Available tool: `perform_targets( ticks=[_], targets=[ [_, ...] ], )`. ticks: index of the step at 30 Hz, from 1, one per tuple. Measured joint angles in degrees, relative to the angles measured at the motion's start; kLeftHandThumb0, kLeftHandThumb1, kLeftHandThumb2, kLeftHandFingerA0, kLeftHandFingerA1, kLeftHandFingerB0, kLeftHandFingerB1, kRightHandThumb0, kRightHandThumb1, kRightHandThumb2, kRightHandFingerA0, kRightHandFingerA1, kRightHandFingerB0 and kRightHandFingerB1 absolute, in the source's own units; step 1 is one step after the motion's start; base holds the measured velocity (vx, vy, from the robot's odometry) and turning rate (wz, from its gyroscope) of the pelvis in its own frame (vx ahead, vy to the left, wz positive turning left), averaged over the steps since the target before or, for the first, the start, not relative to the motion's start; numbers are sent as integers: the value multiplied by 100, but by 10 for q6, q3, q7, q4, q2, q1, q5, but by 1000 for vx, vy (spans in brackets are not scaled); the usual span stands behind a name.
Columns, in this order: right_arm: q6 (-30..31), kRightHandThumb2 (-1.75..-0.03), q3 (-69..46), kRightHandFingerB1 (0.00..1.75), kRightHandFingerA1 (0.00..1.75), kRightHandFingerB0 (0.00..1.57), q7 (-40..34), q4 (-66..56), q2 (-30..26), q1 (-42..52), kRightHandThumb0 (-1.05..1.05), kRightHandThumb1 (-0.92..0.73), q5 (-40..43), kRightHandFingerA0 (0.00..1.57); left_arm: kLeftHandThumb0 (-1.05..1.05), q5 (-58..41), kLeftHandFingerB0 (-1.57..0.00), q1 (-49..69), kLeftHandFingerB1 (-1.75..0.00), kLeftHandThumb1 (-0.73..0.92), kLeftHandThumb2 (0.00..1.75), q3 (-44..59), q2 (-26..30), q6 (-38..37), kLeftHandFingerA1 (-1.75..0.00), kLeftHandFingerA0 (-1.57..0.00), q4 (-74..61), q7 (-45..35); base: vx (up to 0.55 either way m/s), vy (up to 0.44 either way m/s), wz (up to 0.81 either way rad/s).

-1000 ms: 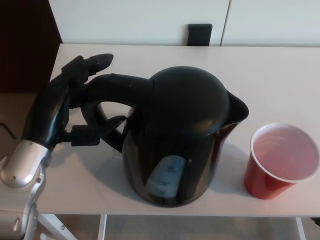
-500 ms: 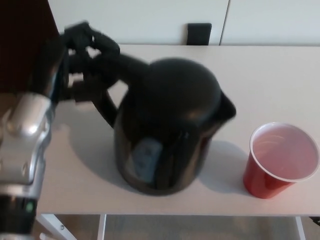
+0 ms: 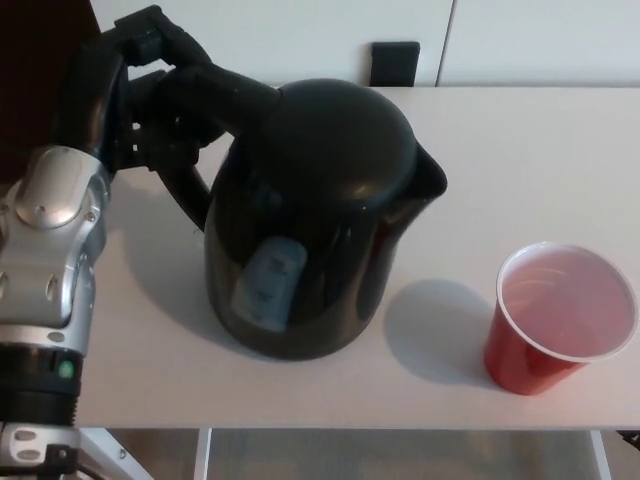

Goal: The robot walk towards a table in front and uses its left hand to pick up the pot from the base and pour water to the cup on the right hand side

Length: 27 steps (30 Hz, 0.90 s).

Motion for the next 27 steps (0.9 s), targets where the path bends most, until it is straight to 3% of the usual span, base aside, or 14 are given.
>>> perform_targets(
  ticks=[5,6,12,13,15,16,27],
  targets=[
    [0,-67,1,56,80,36,0,0,0,0,-34,-54,0,48,-3,-18,-58,12,-175,65,54,21,-17,9,-175,-72,-6,-4,0,0,0],
    [0,-67,1,59,89,36,0,0,0,0,-34,-57,0,48,-3,-22,-93,13,-143,56,71,28,-21,14,-155,-112,-7,-4,0,0,0],
    [1,-67,3,59,90,38,0,0,-1,-2,-36,-57,-1,50,-8,-41,-94,19,-144,57,73,60,-41,35,-154,-112,-17,-2,0,0,0],
    [1,-66,4,57,90,37,0,0,-1,-3,-36,-56,-1,50,-6,-44,-58,19,-175,68,55,65,-43,39,-175,-72,-20,-2,0,0,0],
    [1,-66,6,57,90,37,0,0,-1,-3,-36,-56,-2,50,-6,-51,-58,20,-175,68,55,72,-50,47,-175,-72,-28,-3,0,0,0],
    [1,-65,6,57,90,37,0,0,-1,-3,-35,-58,-2,51,-5,-53,-62,20,-175,65,55,75,-53,50,-175,-80,-31,-3,0,0,0],
    [2,-67,10,56,84,35,0,10,-1,-13,-31,-60,-2,49,-8,-102,-58,89,-174,67,57,80,-114,119,-175,-78,-168,1,0,0,0]
  ],
)
